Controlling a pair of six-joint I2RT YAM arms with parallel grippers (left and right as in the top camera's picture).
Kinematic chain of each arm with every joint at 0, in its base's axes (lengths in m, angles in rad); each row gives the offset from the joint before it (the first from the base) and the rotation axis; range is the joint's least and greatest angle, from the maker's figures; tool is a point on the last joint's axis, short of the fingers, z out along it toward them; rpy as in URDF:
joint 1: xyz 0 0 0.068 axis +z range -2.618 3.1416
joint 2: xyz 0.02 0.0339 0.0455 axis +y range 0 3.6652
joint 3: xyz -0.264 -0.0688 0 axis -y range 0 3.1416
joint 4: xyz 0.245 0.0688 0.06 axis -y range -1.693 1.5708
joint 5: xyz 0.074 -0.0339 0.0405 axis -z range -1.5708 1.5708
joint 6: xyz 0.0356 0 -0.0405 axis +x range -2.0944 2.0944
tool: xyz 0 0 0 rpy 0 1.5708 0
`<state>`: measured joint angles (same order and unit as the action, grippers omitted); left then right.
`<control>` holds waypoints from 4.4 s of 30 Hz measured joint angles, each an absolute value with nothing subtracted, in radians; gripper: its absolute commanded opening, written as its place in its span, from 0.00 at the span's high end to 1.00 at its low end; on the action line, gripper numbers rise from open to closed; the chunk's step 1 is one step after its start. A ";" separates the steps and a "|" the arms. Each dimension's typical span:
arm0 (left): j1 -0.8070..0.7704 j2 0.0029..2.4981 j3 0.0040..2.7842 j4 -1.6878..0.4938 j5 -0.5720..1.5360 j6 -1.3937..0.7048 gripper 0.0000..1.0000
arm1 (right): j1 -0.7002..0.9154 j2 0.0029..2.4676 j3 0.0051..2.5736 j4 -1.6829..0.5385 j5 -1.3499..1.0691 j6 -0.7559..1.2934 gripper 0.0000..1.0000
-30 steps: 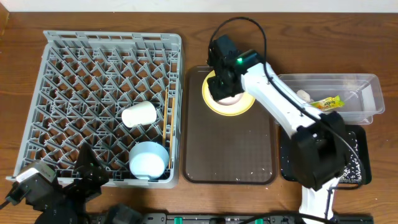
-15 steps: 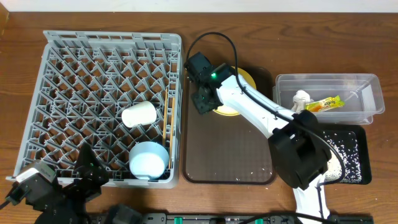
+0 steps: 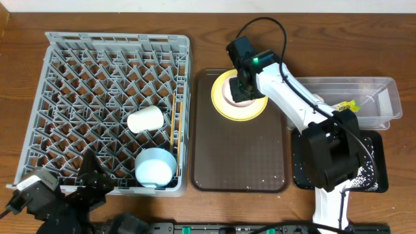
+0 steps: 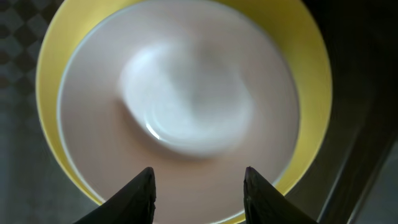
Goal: Sort waste into correct bins and load items into the dishwasher
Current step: 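Lower the right gripper into the pink bowl and grasp its rim, then lift the pink bowl and place it in the rack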
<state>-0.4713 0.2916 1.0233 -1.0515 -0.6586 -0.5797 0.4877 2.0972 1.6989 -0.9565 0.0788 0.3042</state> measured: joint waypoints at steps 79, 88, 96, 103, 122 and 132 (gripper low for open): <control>-0.471 0.292 1.023 -1.052 -0.659 -0.580 0.04 | 0.658 1.913 1.482 -0.647 0.233 0.249 0.66; -0.471 0.292 1.023 -1.052 -0.658 -0.580 0.04 | 0.658 1.902 1.482 -0.674 0.218 0.247 0.58; -0.471 0.292 1.023 -1.052 -0.659 -0.580 0.04 | 0.658 2.075 1.465 -0.682 0.208 0.247 0.95; -0.471 0.292 1.023 -1.052 -0.659 -0.580 0.04 | 0.656 2.072 1.483 -0.717 0.204 0.243 0.99; -0.471 0.292 1.023 -1.053 -0.658 -0.580 0.04 | 0.608 1.835 1.620 -0.022 -0.665 0.504 0.99; -0.471 0.293 1.023 -1.052 -0.658 -0.580 0.04 | 0.609 2.230 1.601 0.782 -1.006 0.967 0.99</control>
<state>-0.4713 0.2928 1.0233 -1.0523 -0.6579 -0.5797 0.6090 2.2295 1.6012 0.7818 -1.0061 0.9672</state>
